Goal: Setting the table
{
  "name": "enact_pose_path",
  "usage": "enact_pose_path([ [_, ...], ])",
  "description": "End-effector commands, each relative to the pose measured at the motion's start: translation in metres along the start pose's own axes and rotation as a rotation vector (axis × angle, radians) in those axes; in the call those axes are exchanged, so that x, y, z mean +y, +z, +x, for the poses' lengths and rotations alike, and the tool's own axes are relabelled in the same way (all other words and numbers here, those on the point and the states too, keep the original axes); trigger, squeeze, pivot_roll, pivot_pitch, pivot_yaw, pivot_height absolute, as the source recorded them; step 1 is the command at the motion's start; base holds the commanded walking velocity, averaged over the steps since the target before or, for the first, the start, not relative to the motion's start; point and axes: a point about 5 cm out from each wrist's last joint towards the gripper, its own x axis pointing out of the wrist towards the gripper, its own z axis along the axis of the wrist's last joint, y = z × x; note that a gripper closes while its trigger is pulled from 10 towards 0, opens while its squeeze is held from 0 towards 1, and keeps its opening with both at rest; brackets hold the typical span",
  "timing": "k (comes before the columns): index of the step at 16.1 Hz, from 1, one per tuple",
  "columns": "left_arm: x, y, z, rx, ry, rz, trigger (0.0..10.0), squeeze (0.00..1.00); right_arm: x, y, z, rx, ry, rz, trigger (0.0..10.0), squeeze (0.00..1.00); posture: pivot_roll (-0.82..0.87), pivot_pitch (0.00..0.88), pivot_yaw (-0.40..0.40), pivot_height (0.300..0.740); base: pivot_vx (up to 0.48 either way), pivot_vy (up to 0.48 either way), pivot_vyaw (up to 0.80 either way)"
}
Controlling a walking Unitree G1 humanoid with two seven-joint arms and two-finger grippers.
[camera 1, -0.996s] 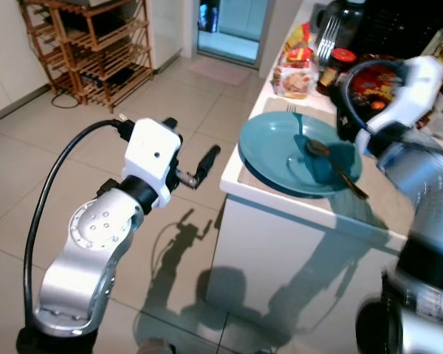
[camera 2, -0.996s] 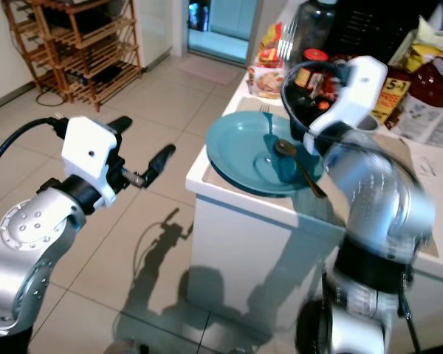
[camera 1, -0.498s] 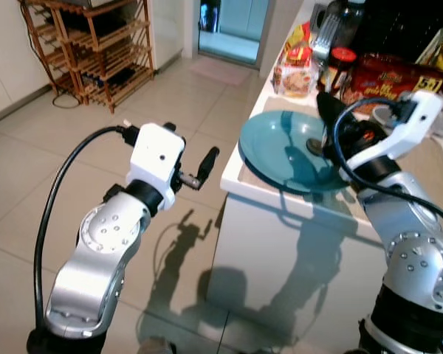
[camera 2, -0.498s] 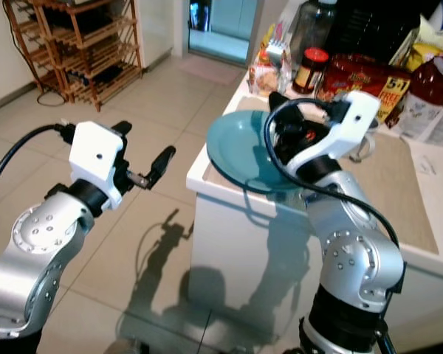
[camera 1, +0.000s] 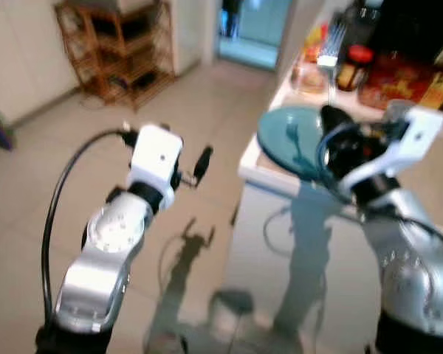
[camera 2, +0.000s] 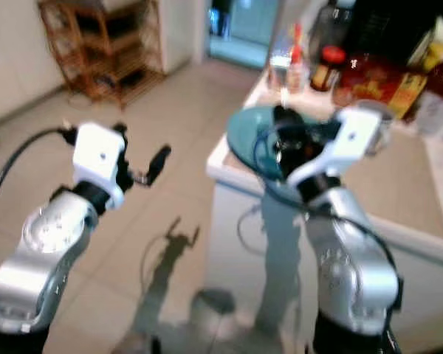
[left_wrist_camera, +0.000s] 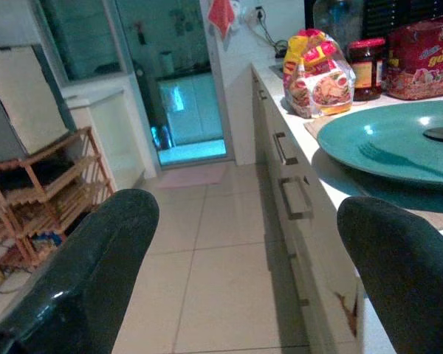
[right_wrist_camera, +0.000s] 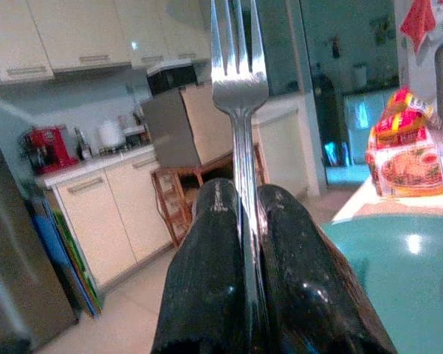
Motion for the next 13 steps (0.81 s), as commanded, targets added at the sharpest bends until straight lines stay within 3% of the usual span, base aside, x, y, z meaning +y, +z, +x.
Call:
enact_pose_path([
  [1, -0.002, 0.001, 0.002, -0.007, -0.020, 0.013, 10.0, 0.00, 0.004, 0.006, -0.003, -0.050, 0.025, -0.025, 10.0, 0.00, 0.09, 0.040, -0.070, 0.740, 0.000, -0.469, 0.00],
  [9, 0.003, -0.008, -0.005, 0.010, -0.051, 0.061, 10.0, 0.00, -0.001, -0.004, -0.025, 0.015, 0.233, -0.151, 10.0, 0.00, 0.09, 0.042, -0.066, 0.740, 0.000, -0.471, 0.00],
  [13, 0.002, -0.007, -0.004, 0.008, -0.060, 0.072, 10.0, 0.00, -0.003, -0.011, -0.028, 0.040, 0.216, -0.126, 10.0, 0.00, 0.09, 0.043, -0.061, 0.740, 0.000, -0.471, 0.00],
])
